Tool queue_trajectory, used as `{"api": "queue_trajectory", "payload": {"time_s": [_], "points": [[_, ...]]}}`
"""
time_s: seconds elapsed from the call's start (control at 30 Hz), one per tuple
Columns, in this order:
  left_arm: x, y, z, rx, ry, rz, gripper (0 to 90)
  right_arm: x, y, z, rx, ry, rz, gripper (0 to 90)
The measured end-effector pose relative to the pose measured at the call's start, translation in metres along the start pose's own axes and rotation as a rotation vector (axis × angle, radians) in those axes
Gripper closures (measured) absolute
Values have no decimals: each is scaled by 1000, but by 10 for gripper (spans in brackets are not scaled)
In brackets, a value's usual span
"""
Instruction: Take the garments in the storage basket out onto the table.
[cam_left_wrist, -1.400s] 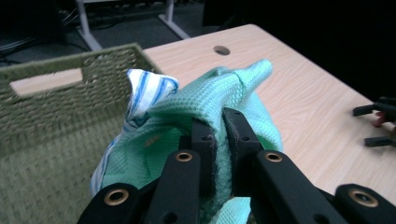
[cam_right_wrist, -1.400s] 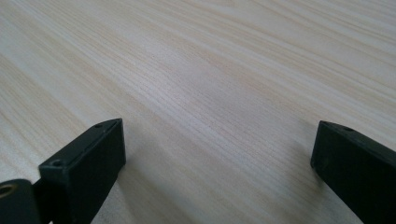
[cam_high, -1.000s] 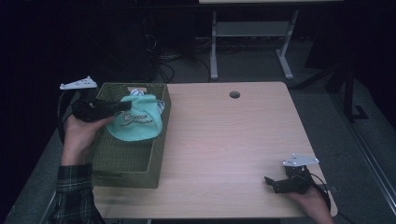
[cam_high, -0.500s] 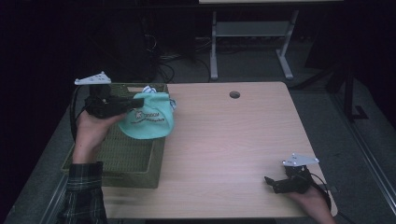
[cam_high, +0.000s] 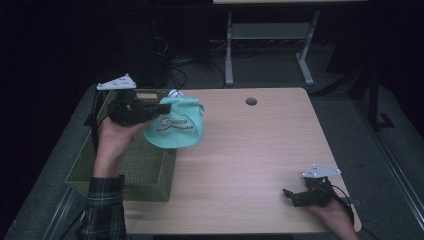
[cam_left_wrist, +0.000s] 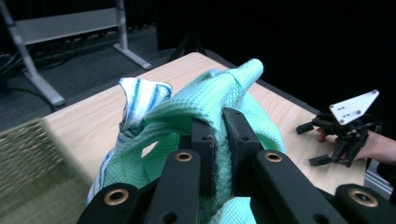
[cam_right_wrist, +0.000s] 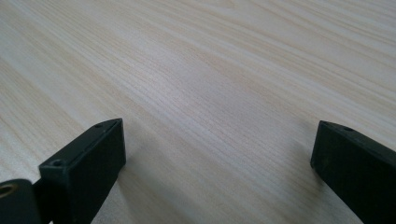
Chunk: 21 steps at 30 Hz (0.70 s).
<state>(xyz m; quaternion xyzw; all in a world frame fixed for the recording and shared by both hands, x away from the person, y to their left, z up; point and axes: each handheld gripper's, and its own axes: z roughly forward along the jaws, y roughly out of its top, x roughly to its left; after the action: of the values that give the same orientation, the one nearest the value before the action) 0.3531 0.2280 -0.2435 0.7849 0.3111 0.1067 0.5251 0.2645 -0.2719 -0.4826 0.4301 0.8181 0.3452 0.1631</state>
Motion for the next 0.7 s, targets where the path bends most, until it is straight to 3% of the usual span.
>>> {"api": "queue_trajectory", "payload": {"time_s": [0.33,0.7], "points": [[-15,8,28,1,-74,35,830,0,0,0,1,1,-1,26],[-33,7,58,9,-129,56,831,0,1,1,2,3,2,26]]}}
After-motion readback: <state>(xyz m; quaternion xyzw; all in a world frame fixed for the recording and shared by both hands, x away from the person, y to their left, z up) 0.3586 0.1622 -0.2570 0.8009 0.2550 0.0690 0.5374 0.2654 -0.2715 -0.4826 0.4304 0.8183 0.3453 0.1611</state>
